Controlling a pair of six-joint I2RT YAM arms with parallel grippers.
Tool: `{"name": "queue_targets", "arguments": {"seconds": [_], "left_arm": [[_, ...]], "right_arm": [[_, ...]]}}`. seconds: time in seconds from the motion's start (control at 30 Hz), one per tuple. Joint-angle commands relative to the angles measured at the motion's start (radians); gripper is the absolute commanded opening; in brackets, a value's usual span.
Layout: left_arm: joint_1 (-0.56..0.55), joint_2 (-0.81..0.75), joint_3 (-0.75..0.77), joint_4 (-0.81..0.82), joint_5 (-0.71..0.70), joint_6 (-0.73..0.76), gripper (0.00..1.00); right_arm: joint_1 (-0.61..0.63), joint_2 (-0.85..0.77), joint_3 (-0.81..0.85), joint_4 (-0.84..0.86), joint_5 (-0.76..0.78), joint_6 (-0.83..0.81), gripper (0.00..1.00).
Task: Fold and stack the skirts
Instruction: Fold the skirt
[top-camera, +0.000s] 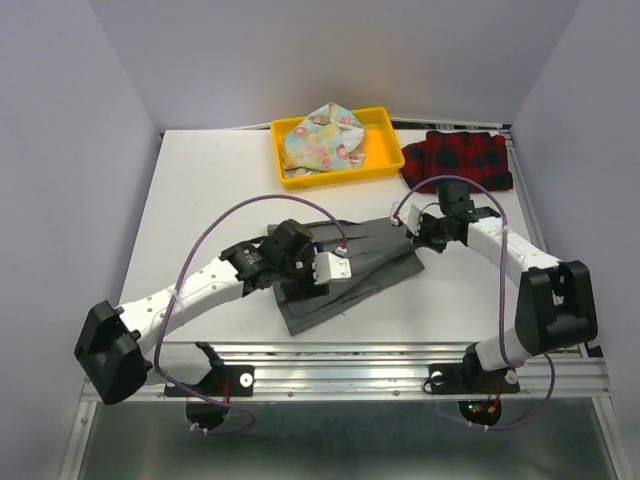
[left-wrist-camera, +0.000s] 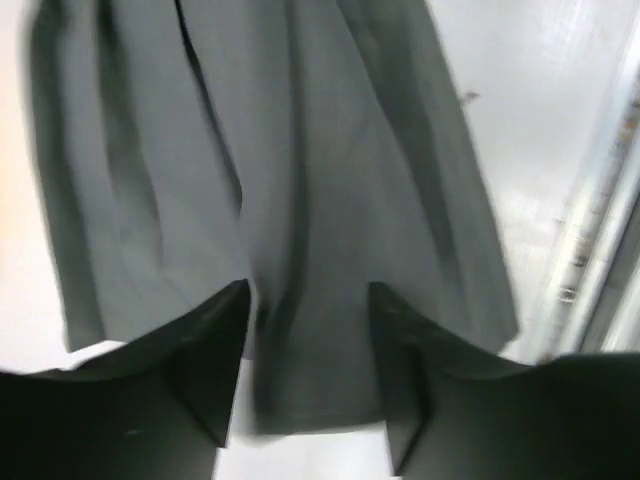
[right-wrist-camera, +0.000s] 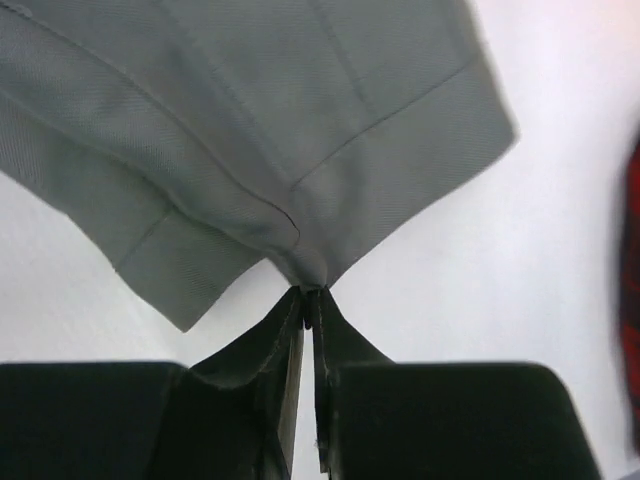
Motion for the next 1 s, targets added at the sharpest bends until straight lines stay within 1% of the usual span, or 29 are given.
{"name": "queue_targets", "arguments": {"seconds": [0.0,0.03,0.07,0.1,0.13,0.23,0.3,0.4,0.43,0.47,0.5,0.53,0.57,0.6,0.67,0.7,0.73,0.8,0.83,0.87,0.9,0.97], "left_arm": [[-0.012,-0.044,-0.064,-0.054,0.051,-0.071,0.78],[-0.012,-0.061,-0.068,-0.066,0.055,-0.055,0.8],[-0.012,-0.082,-0.068,-0.08,0.056,-0.051,0.8],[-0.012,-0.104,-0.065,-0.084,0.056,-0.046,0.8],[-0.012,-0.148,-0.061,-0.086,0.052,-0.04,0.8],[-0.012,-0.195,-0.044,-0.078,0.013,-0.077,0.77],[-0.012,-0.181,-0.019,-0.086,0.012,-0.101,0.76],[-0.012,-0.115,0.001,-0.065,-0.013,-0.121,0.77],[-0.013,-0.098,0.008,-0.059,-0.016,-0.127,0.77],[-0.015,-0.077,0.016,-0.052,-0.022,-0.133,0.77],[-0.021,-0.052,0.039,-0.048,-0.027,-0.141,0.77],[-0.024,0.004,0.053,-0.046,-0.034,-0.147,0.77],[-0.036,0.032,0.063,-0.037,-0.04,-0.167,0.82],[-0.045,0.081,0.091,-0.017,-0.056,-0.182,0.83],[-0.056,0.112,0.111,0.013,-0.067,-0.205,0.83],[-0.067,0.12,0.114,0.056,-0.073,-0.215,0.82],[-0.075,0.136,0.111,0.078,-0.086,-0.219,0.81],[-0.088,0.161,0.11,0.104,-0.106,-0.229,0.79],[-0.096,0.185,0.11,0.119,-0.11,-0.229,0.77],[-0.101,0.196,0.11,0.129,-0.113,-0.23,0.75],[-0.102,0.212,0.107,0.145,-0.111,-0.236,0.75],[-0.119,0.224,0.103,0.167,-0.113,-0.241,0.75]], "right_arm": [[0.011,-0.047,-0.081,0.038,0.031,-0.117,0.21],[0.011,-0.061,-0.096,0.038,0.031,-0.117,0.35],[0.011,-0.103,-0.1,0.033,0.031,-0.104,0.36],[0.011,-0.104,-0.098,0.029,0.026,-0.103,0.37],[0.011,-0.154,-0.083,0.023,0.008,-0.078,0.48],[0.011,-0.231,-0.029,-0.02,-0.04,0.013,0.73],[0.02,-0.233,0.038,-0.049,-0.046,0.056,0.73],[0.02,-0.17,0.119,-0.115,-0.006,0.22,0.64],[0.02,-0.12,0.138,-0.14,-0.008,0.251,0.63],[0.02,-0.119,0.152,-0.164,-0.014,0.283,0.62],[0.02,-0.075,0.164,-0.192,-0.025,0.321,0.62],[0.02,-0.058,0.173,-0.209,-0.032,0.423,0.62],[0.011,-0.031,0.173,-0.211,-0.04,0.47,0.63],[0.011,-0.02,0.173,-0.212,-0.049,0.554,0.63],[-0.021,-0.003,0.17,-0.212,-0.052,0.64,0.63],[-0.035,0.005,0.173,-0.212,-0.057,0.683,0.63],[-0.045,0.013,0.178,-0.221,-0.069,0.761,0.63],[-0.07,0.016,0.175,-0.23,-0.08,0.84,0.64],[-0.084,0.014,0.169,-0.232,-0.078,0.904,0.64],[-0.084,0.017,0.161,-0.234,-0.075,0.933,0.64],[-0.098,0.017,0.143,-0.23,-0.066,0.981,0.64],[-0.11,0.043,0.121,-0.23,-0.059,1.025,0.65]]}}
